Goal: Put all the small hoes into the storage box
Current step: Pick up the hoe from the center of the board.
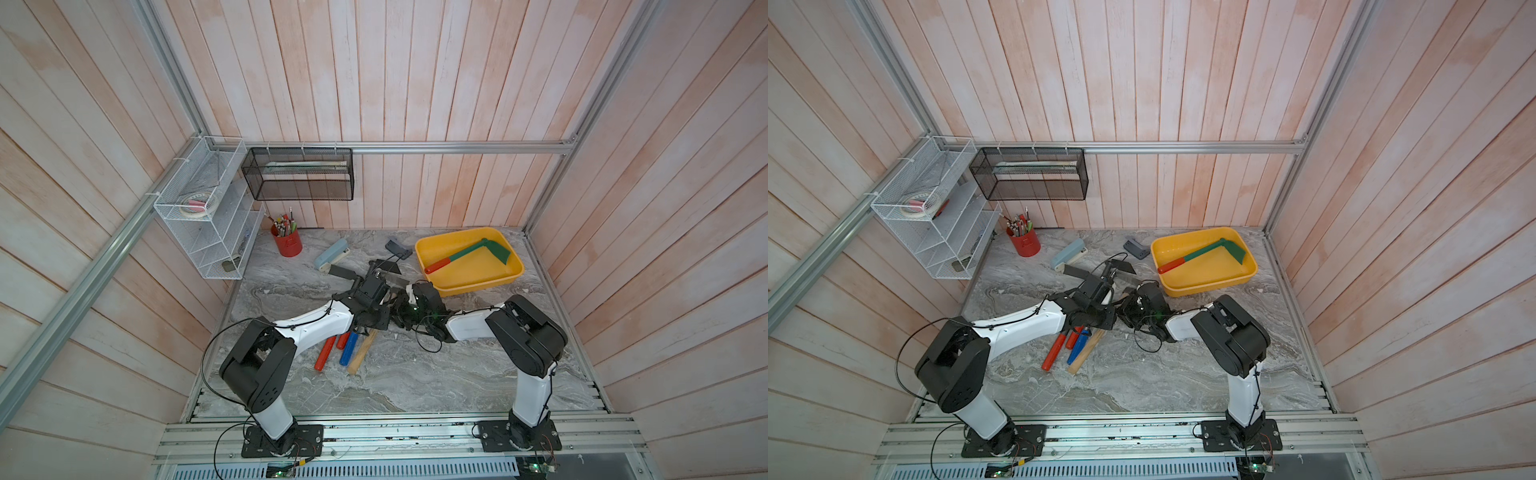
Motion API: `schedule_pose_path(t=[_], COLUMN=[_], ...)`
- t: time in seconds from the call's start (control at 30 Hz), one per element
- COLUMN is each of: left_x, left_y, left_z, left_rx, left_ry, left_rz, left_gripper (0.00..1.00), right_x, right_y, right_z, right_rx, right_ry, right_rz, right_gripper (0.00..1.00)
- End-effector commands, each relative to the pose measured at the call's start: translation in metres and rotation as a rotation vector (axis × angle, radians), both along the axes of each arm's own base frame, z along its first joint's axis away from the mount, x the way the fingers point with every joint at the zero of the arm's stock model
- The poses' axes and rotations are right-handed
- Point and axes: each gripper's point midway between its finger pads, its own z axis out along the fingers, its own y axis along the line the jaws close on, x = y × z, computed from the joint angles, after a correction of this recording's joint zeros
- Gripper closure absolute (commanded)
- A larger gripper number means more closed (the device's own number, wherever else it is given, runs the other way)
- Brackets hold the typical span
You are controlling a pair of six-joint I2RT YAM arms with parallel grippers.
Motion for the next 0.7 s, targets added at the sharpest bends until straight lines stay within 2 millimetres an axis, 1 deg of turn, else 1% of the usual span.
schedule_pose_path(t=[0.0, 0.1, 0.17, 0.37, 0.4, 0.5, 0.53, 0.57, 0.67], left_x=[0.004, 0.003, 0.002, -0.001, -0.003, -0.007, -0.009, -0.009, -0.012], left_y=[-0.013, -0.013, -0.013, -0.012, -0.01, -0.008, -0.006, -0.005, -0.004], left_z=[0.021, 0.02, 0.02, 0.017, 0.016, 0.014, 0.012, 0.012, 0.012], left_rx=[-0.077, -0.078, -0.079, -0.069, -0.064, -0.066, -0.063, -0.063, -0.062], left_ry=[-0.06, -0.056, -0.054, -0.038, -0.033, -0.025, -0.02, -0.02, -0.015], left_rz=[-0.014, -0.013, -0.017, -0.021, -0.022, -0.024, -0.021, -0.02, -0.016], left_gripper=[1.0, 1.0, 1.0, 1.0, 1.0, 1.0, 0.99, 0.96, 0.88], right_x=[0.006, 0.006, 0.007, 0.007, 0.007, 0.007, 0.007, 0.007, 0.006], right_y=[0.006, 0.005, 0.005, 0.003, 0.002, 0.002, 0.001, 0.002, 0.001], right_z=[0.006, 0.007, 0.007, 0.013, 0.015, 0.021, 0.023, 0.025, 0.026], right_rx=[0.023, 0.023, 0.025, 0.032, 0.03, 0.024, 0.021, 0.022, 0.018], right_ry=[-0.034, -0.039, -0.04, -0.055, -0.062, -0.083, -0.089, -0.096, -0.1], right_rz=[-0.009, -0.018, -0.019, -0.029, -0.031, -0.026, -0.024, -0.023, -0.023], right_gripper=[0.65, 0.72, 0.74, 0.84, 0.87, 0.89, 0.9, 0.93, 0.94])
